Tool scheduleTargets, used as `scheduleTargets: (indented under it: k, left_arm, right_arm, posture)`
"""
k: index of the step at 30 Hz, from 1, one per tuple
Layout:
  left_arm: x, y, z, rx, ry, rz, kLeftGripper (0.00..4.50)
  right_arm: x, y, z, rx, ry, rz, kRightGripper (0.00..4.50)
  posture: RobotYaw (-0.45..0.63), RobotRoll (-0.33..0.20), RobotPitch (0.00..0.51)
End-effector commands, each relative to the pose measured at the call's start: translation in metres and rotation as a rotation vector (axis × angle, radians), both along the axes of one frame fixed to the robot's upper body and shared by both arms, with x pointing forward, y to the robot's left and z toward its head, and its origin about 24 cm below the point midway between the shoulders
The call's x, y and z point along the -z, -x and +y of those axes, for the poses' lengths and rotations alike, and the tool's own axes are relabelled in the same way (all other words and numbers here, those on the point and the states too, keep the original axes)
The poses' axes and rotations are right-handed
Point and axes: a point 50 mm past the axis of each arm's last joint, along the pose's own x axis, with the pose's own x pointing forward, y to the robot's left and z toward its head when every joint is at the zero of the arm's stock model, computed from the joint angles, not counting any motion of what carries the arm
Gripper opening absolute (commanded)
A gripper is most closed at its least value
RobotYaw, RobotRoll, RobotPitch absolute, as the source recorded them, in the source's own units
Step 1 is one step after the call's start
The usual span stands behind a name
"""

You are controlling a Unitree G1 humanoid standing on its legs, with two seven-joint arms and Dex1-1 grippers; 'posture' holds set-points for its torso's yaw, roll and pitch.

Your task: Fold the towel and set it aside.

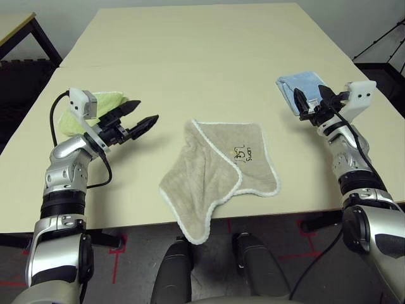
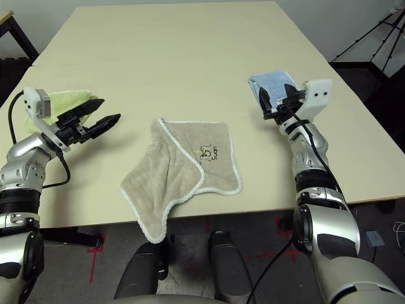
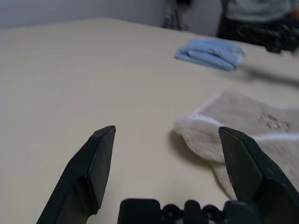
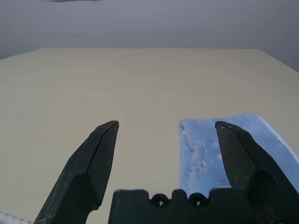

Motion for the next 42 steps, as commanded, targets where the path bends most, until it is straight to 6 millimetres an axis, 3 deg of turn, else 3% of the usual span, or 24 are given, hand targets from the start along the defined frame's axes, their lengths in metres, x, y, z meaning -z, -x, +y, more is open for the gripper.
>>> scheduleTargets:
  k: [1, 6, 11, 18, 27, 42]
  left_arm:
    - [0.01, 0.004, 0.0, 0.062, -0.102, 0.052, 4.48]
    - [0.011, 0.004, 0.0, 0.094, -0.129, 0.057, 4.48]
    - [0.011, 0.005, -0.003, 0.134, -0.114, 0.06, 4.48]
    - [0.01, 0.006, -0.007, 0.153, -0.113, 0.052, 4.48]
    - [0.008, 0.008, -0.011, 0.167, -0.115, 0.051, 4.48]
    - [0.006, 0.008, -0.019, 0.191, -0.118, 0.053, 4.48]
  right_arm:
    - [0.0, -0.002, 0.003, -0.063, 0.028, 0.038, 4.5]
    - [-0.003, -0.005, 0.013, -0.244, 0.067, 0.093, 4.5]
    - [0.0, -0.01, 0.016, -0.376, 0.068, 0.274, 4.5]
    - [-0.002, -0.015, 0.016, -0.383, 0.298, 0.485, 4.5]
    - [-0.001, -0.017, 0.029, -0.464, 0.343, 0.621, 4.5]
    - [0.023, -0.013, 0.047, -0.488, 0.402, 0.712, 4.5]
  posture:
    - [0.0, 0.0, 0.135]
    - [0.0, 0.0, 0.137]
    - [0.0, 0.0, 0.137]
    - [0.01, 0.0, 0.141]
    - [0.01, 0.0, 0.143]
    - [0.01, 0.0, 0.148]
